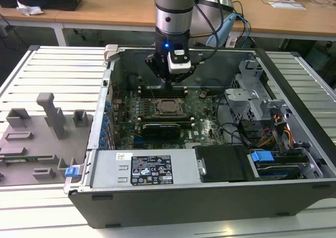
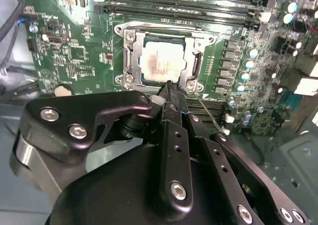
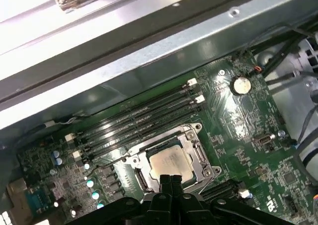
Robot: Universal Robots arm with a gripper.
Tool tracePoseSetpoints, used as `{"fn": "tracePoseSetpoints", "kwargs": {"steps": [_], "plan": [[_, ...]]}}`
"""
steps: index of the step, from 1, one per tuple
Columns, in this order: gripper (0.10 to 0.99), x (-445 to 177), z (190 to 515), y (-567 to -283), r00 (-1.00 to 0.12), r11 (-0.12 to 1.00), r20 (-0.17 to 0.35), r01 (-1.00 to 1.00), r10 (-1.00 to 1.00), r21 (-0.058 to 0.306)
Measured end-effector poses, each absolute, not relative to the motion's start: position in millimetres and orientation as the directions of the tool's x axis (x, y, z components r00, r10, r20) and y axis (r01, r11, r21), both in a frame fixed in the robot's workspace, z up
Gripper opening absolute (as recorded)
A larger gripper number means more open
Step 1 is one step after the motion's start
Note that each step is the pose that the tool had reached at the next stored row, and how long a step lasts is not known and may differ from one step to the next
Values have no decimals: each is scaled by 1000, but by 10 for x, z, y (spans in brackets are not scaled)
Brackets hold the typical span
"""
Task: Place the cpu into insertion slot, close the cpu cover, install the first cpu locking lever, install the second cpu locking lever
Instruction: 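Install the first cpu locking lever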
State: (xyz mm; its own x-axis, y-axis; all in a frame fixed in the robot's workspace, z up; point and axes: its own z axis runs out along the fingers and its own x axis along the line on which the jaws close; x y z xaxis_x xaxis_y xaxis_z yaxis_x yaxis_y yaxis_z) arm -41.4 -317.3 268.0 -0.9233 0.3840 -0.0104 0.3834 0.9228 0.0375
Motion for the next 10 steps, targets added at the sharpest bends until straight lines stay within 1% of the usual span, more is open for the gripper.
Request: {"fn": "tracePoseSetpoints", "kwargs": {"steps": [4, 10], "plan": [[106, -414, 2678, -3171, -965, 964, -10, 262, 262, 38], [106, -413, 2675, -3165, -993, 992, -10, 117, 117, 38]]}}
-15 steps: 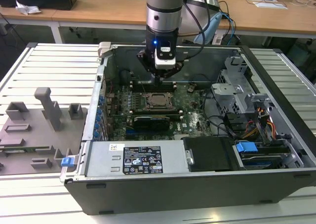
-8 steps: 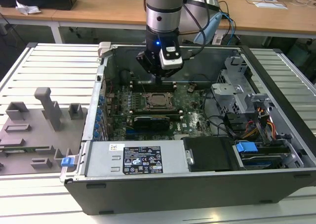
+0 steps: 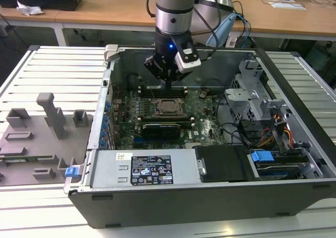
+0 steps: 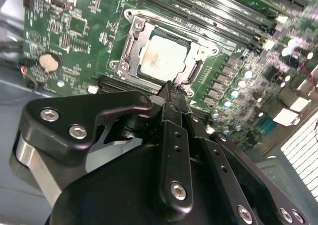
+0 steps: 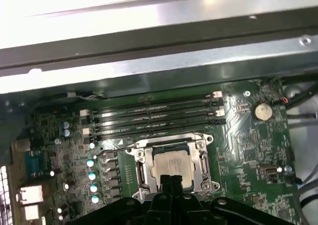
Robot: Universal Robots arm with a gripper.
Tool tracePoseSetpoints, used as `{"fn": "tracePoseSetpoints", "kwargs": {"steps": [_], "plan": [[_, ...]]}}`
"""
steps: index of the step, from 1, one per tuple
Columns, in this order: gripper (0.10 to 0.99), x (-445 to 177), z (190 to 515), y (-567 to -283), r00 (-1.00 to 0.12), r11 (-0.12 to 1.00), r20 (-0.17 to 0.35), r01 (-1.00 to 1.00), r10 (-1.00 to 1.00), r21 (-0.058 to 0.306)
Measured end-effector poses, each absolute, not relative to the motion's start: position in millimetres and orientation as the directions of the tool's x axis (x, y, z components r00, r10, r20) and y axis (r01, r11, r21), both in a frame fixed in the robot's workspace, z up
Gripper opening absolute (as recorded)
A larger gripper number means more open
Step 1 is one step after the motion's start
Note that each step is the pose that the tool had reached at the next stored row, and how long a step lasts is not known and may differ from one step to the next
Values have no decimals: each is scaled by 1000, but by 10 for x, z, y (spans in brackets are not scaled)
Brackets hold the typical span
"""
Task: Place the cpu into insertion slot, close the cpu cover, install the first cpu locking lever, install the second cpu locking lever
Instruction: 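Install the first cpu locking lever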
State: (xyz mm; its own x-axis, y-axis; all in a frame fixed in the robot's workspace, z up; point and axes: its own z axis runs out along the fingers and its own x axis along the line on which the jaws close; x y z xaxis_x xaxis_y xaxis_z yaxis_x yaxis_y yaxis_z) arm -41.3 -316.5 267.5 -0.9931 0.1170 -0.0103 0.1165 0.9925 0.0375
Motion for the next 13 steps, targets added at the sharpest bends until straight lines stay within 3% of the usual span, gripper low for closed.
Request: {"fn": "tracePoseSetpoints", "kwargs": {"steps": [13], "plan": [[106, -419, 2672, -3165, -994, 994, -10, -105, -105, 38]]}}
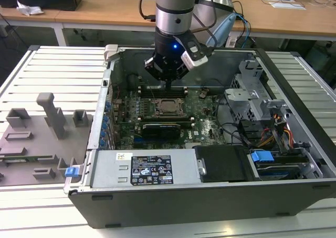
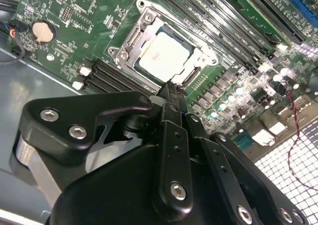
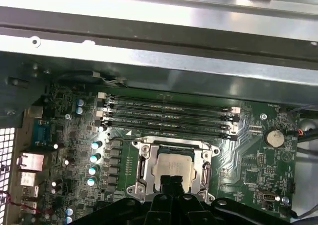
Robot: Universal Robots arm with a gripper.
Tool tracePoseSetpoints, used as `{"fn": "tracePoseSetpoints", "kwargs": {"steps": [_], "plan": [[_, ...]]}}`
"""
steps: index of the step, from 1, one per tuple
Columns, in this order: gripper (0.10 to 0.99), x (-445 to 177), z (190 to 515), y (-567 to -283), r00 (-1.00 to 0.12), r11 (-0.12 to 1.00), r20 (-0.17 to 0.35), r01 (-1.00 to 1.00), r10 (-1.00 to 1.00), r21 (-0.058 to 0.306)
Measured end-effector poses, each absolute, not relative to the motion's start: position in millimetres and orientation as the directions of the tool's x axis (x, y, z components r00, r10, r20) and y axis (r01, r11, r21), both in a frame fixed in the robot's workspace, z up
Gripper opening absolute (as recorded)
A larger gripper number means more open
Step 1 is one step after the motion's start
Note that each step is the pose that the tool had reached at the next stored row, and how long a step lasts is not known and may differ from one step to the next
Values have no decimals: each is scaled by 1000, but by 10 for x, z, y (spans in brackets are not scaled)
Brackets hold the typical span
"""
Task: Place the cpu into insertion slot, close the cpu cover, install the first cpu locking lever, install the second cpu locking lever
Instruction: 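Install the first cpu locking lever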
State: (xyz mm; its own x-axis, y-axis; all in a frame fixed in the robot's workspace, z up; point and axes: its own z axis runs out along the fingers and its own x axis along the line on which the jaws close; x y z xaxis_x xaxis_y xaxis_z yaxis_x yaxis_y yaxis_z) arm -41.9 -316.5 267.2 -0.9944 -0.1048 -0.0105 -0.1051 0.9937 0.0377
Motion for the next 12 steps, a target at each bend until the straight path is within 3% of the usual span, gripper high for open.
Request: {"fn": "tracePoseSetpoints", "kwargs": {"steps": [12], "plan": [[106, -682, 2659, -3164, -997, 996, -20, -77, -76, 37]]}}
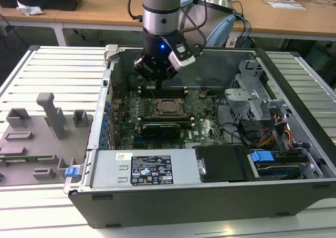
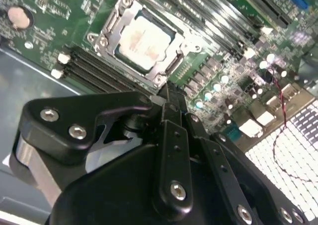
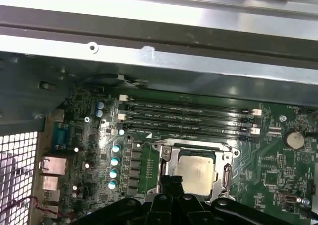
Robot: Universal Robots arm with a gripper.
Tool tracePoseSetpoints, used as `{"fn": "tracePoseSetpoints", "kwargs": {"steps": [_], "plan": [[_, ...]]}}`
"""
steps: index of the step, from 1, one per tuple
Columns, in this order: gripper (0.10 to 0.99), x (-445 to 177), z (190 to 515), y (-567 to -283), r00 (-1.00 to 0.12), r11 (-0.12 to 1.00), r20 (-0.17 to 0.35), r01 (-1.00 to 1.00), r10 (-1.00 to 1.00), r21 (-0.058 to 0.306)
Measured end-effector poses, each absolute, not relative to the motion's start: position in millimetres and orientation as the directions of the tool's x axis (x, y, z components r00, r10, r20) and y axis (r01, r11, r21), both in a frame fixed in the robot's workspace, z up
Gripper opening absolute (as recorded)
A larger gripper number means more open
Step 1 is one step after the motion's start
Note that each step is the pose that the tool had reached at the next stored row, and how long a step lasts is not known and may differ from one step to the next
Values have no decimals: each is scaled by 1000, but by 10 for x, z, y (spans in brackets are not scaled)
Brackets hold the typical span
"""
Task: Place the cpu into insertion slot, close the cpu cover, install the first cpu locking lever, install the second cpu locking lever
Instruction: 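Install the first cpu locking lever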
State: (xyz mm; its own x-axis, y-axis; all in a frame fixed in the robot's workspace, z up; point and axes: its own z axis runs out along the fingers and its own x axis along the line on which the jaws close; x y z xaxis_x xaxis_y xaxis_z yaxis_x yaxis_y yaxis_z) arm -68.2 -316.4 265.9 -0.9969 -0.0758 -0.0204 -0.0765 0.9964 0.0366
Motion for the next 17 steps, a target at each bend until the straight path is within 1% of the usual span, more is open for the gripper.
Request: {"fn": "tracePoseSetpoints", "kwargs": {"steps": [11, 17], "plan": [[106, -939, 2639, -3161, -999, 998, -23, -48, -47, 37], [106, -1072, 2611, -3066, -999, 998, -23, -48, -47, 37]]}}
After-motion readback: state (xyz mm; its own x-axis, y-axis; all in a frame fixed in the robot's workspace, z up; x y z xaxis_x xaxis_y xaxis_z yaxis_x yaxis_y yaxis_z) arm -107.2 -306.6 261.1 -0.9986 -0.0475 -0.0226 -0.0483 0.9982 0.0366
